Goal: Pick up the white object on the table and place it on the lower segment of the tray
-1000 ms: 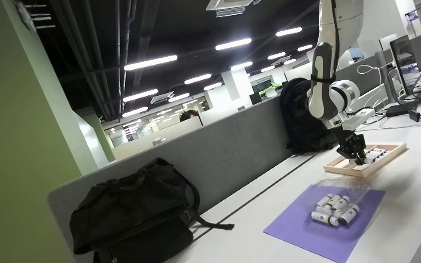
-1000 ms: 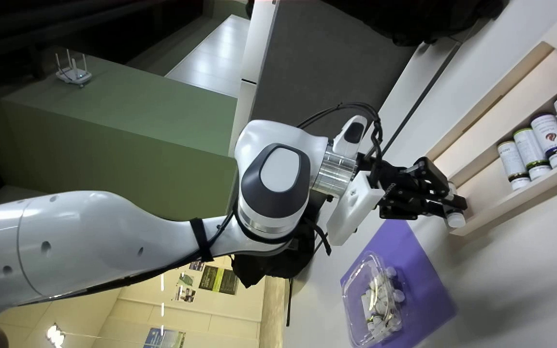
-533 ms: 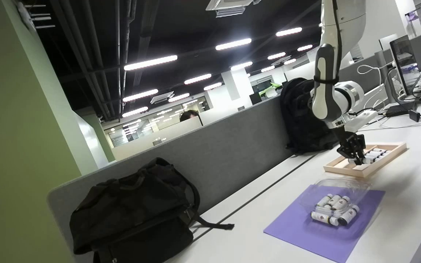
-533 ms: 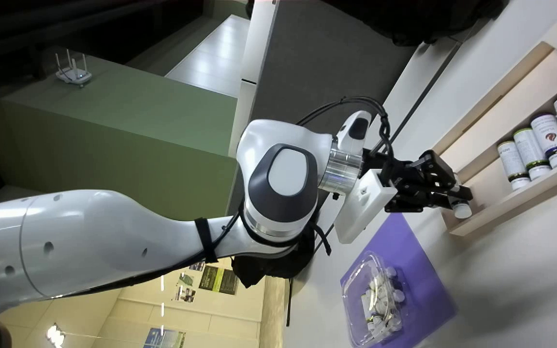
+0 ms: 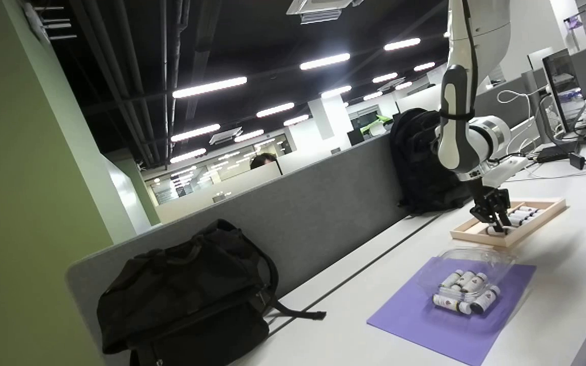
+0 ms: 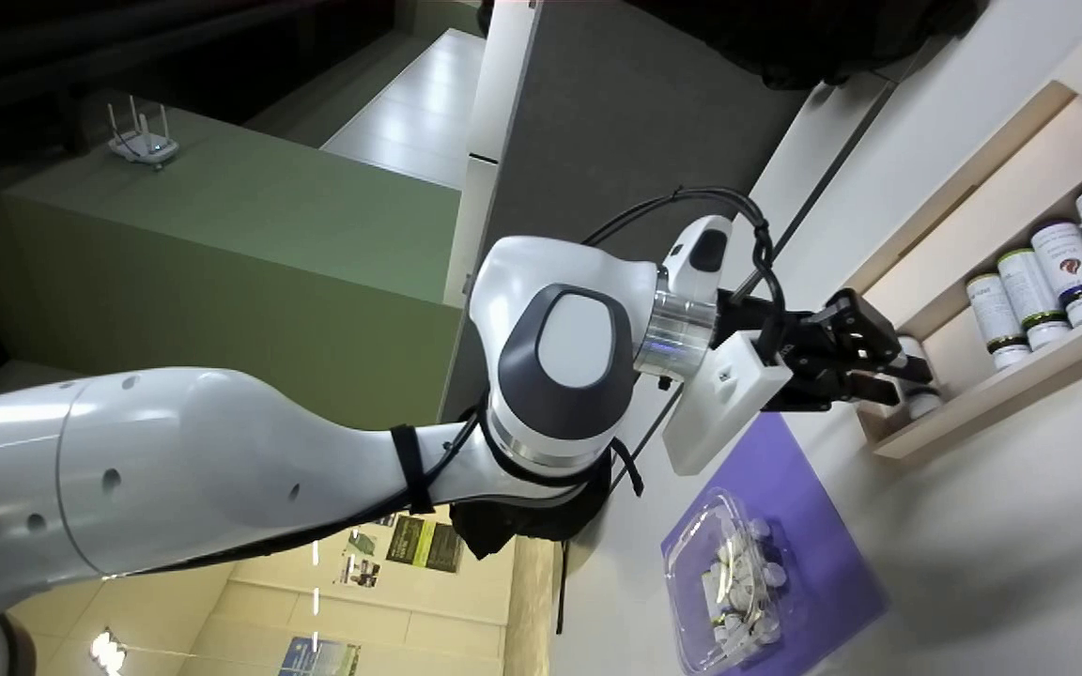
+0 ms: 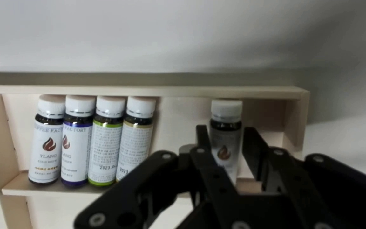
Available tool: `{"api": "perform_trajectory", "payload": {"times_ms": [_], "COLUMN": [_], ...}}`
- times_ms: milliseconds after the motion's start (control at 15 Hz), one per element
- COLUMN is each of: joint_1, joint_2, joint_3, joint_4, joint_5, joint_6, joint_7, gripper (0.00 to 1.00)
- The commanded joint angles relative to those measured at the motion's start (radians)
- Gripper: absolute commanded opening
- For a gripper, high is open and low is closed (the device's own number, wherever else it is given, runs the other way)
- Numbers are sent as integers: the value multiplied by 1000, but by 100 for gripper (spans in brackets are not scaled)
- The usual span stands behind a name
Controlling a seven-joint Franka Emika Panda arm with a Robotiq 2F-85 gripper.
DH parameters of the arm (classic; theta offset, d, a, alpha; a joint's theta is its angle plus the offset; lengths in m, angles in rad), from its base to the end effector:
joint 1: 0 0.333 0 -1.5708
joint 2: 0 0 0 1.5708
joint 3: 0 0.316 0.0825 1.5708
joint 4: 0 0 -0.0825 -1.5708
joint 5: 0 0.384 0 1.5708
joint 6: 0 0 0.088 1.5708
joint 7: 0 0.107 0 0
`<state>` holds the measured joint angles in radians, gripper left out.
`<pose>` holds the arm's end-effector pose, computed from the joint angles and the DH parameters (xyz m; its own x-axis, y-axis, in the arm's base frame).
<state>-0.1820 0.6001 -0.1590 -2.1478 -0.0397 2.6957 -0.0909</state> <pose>0.5210 -0.1880 0.1168 0.9800 -0.1900 -0.0589 -0.1836 -0.9779 0.0998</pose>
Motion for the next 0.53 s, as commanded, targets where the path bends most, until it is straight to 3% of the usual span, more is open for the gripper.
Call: {"api": "perform_trajectory", "payload": {"times_ms": [0,267,333,400,467], "joint_1": [-5,10,27,4,8], "joint_2": [-32,-111,-137,-62,-85], "joint_3": [5,5,-8,10,9], "joint_4": [-19,-25,-25,2,2], "joint_5": [1,-8,-22,-8,-8], "joint_6": [0,-58,-98,-40,-66], "joint_7": [10,10,25,3,3], "gripper": [73,97,99,85,91]}}
